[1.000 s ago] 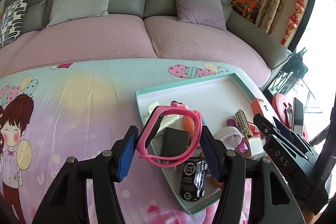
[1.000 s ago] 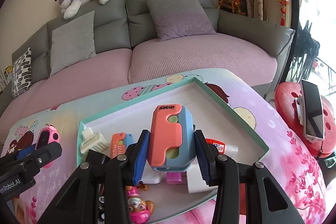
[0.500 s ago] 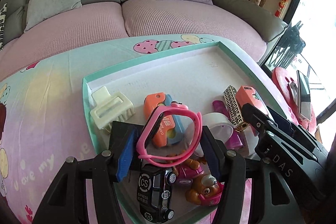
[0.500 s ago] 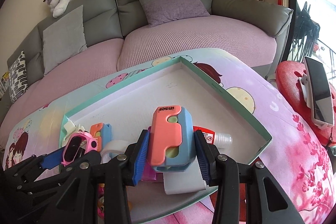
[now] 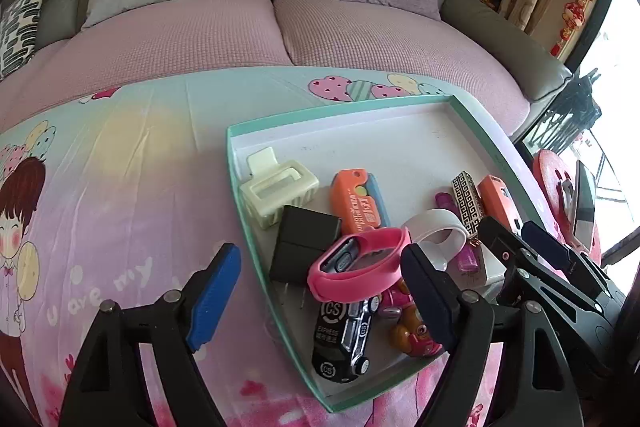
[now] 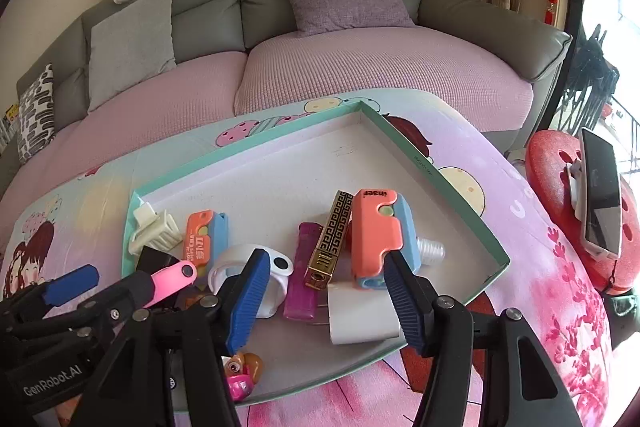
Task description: Organize rigid objects
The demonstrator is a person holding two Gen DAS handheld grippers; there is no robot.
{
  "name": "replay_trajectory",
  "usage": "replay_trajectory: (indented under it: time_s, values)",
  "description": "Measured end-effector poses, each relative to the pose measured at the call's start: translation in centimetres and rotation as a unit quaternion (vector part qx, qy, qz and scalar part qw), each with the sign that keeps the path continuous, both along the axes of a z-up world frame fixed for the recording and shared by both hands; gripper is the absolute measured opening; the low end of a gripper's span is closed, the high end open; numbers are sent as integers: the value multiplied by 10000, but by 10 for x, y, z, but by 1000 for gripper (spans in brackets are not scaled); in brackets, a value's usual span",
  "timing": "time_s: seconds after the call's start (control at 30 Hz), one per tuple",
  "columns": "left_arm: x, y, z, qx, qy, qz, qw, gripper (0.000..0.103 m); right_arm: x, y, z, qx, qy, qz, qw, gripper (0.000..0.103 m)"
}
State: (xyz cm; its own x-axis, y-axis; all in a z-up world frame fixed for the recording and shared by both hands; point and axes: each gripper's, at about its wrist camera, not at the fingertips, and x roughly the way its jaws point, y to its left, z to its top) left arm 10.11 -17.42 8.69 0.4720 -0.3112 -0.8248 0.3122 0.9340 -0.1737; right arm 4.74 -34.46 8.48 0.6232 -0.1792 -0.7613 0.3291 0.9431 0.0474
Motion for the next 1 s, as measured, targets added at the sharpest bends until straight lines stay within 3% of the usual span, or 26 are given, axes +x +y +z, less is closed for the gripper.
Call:
replay_trajectory:
  time_s: [0.17,0.33,0.6,0.77,1.0]
  values:
    - [-4,23,3,182,-7,382,9991,90,-1,10,-2,137,245,151,9995,67]
    - [-10,45,-1,258,130,786,9965,90,-6,27,-1,81,331,383,9987,83]
    - [-28,71,-9,319,357,1186,9918,90,-17,57,-2,-148,454,791,9957,100]
    - [-42,83,-15,519,503,1287,9891,90,-23,68,2,-204,437,877,9950,102]
    - [-60,97,-10,777,344,1456,9857,90,-32,78,2,-280,482,954,9939,103]
